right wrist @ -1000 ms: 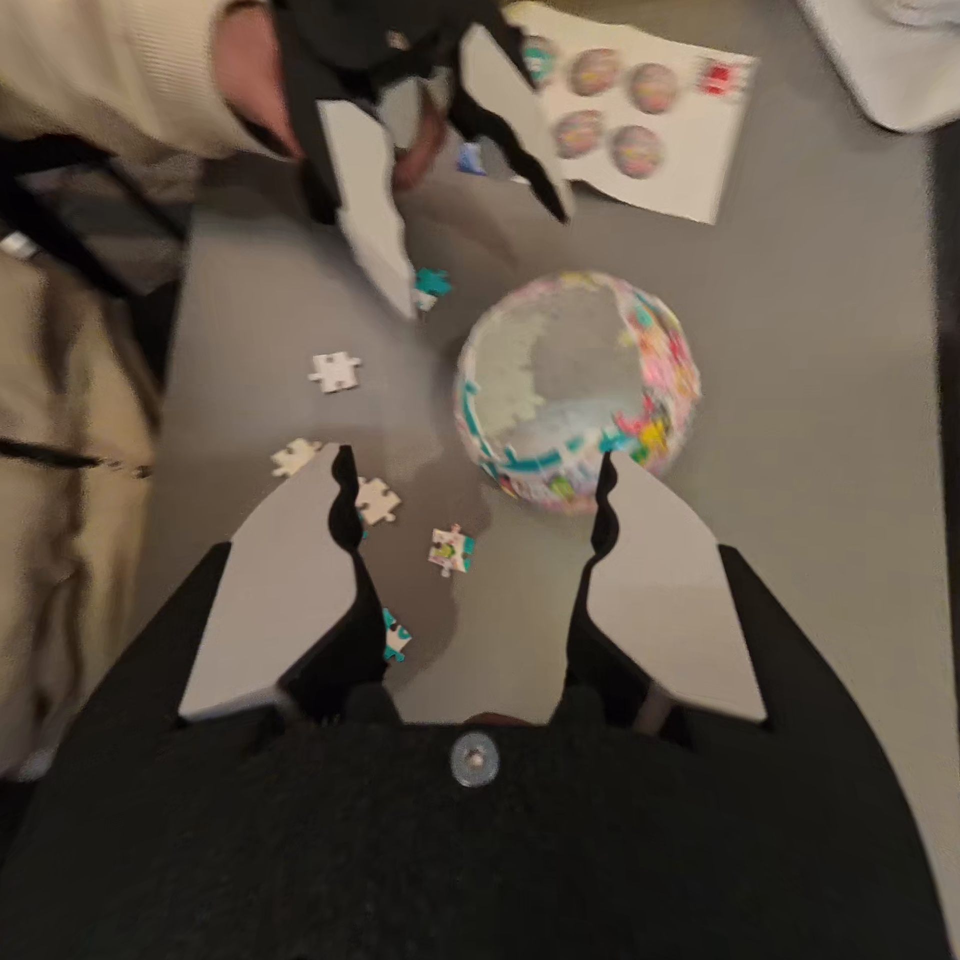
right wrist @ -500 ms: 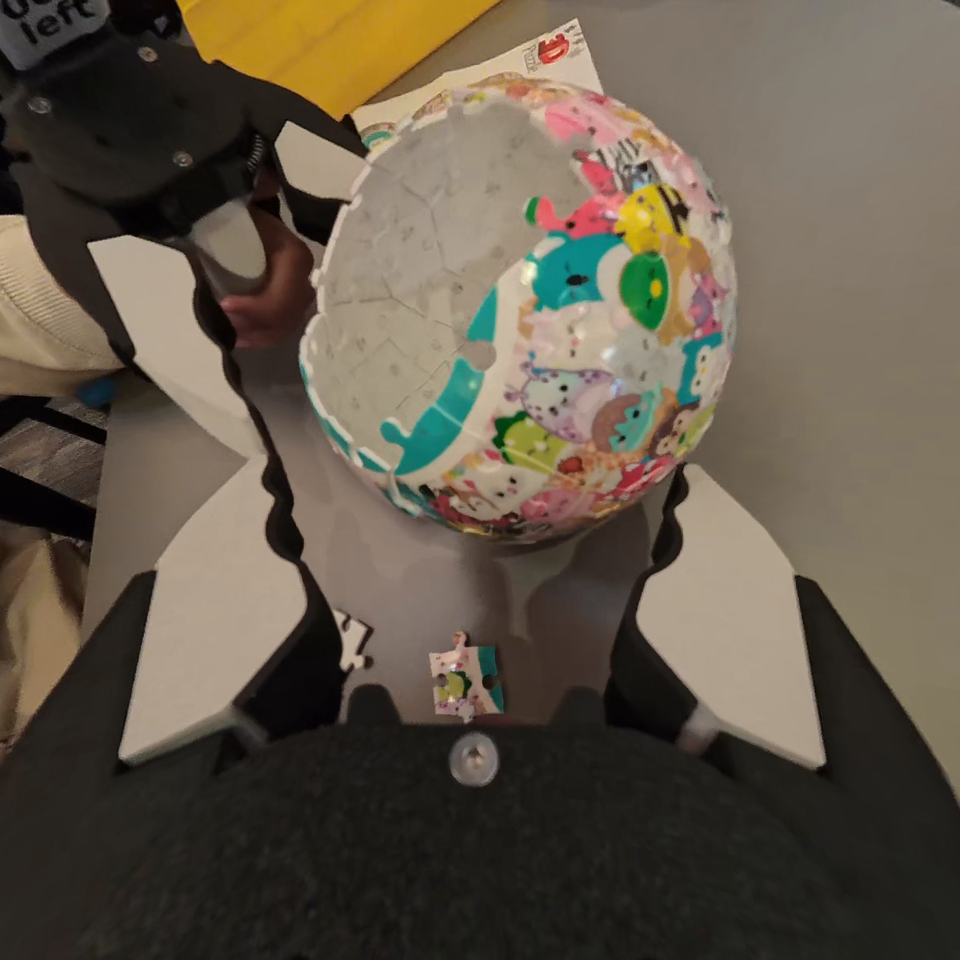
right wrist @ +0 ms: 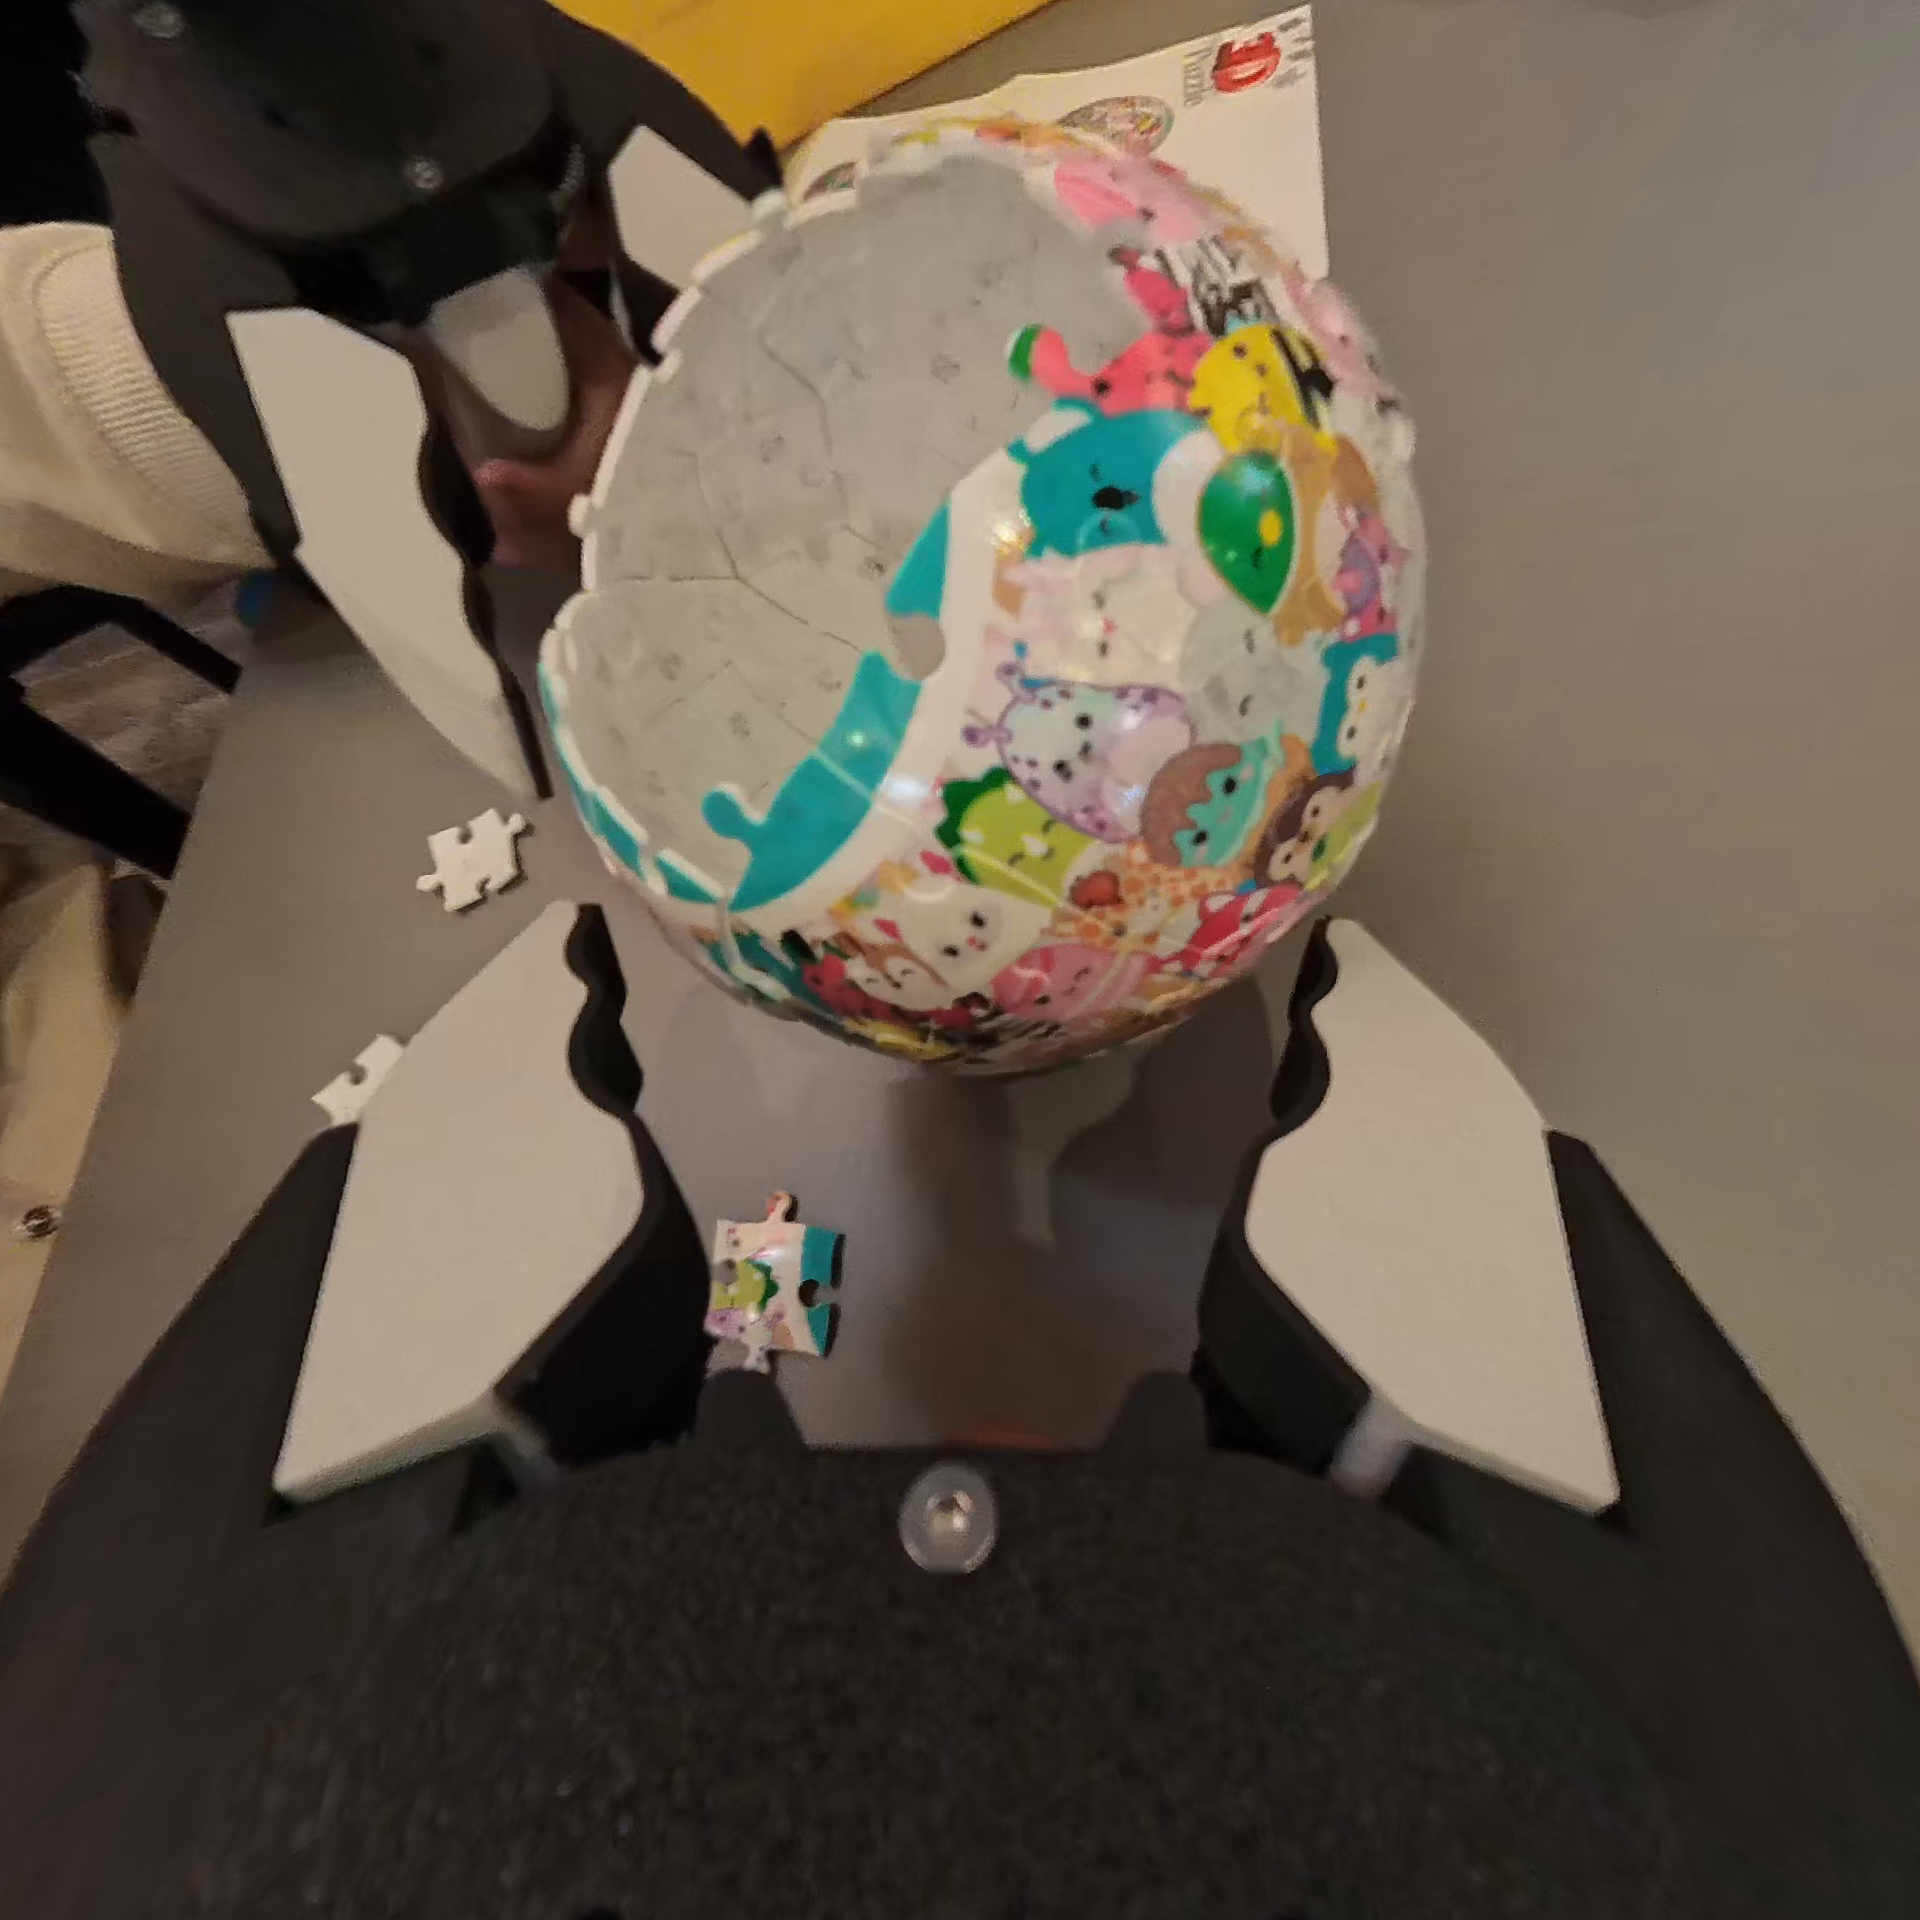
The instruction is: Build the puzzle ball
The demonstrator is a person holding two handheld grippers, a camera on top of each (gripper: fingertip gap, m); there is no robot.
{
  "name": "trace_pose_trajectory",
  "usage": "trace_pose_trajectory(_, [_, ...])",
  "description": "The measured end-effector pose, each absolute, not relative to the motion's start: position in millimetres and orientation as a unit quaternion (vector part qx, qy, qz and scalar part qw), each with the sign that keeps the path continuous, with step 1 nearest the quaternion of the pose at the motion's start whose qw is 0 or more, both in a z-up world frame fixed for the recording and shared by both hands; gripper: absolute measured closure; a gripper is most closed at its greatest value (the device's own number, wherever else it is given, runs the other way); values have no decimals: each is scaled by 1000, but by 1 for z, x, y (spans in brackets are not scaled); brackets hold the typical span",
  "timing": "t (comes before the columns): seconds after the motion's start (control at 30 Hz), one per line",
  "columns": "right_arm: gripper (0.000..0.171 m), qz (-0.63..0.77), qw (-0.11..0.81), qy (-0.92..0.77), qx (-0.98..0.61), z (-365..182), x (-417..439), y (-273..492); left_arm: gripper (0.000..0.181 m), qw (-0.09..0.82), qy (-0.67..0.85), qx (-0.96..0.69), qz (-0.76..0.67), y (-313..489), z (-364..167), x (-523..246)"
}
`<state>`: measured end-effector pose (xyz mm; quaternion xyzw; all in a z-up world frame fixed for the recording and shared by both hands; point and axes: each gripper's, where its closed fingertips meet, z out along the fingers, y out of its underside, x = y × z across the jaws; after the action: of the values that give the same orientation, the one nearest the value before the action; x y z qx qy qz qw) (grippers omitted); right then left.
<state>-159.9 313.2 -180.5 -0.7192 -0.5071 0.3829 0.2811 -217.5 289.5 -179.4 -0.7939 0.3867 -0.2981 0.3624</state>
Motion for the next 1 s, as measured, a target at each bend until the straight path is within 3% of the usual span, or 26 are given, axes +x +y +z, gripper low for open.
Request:
trace_pose_trajectory(0.43, [53,418,275,-495,-710,-182,-150,320,72,351,401,-792,-298,280,-184,-215])
trace_pose_trajectory(0.53, [60,405,296,-478,-721,-183,-137,316,72,353,393,-795,-300,283,-183,-221])
trace_pose_trajectory(0.63, [92,359,342,-466,-732,-179,-120,315,77,360,387,-801,-282,284,-185,-236])
trace_pose_trajectory(0.7, [99,364,363,-454,-728,-172,-118,311,84,363,383,-803,-278,283,-187,-240])
trace_pose_trajectory(0.83, [85,394,368,-453,-710,-166,-125,310,82,352,365,-808,-298,284,-189,-230])
trace_pose_trajectory(0.93, [49,414,346,-471,-698,-171,-132,313,80,352,353,-813,-299,292,-189,-220])
trace_pose_trajectory(1.0, [51,463,316,-470,-682,-166,-141,305,78,351,360,-818,-279,301,-192,-218])
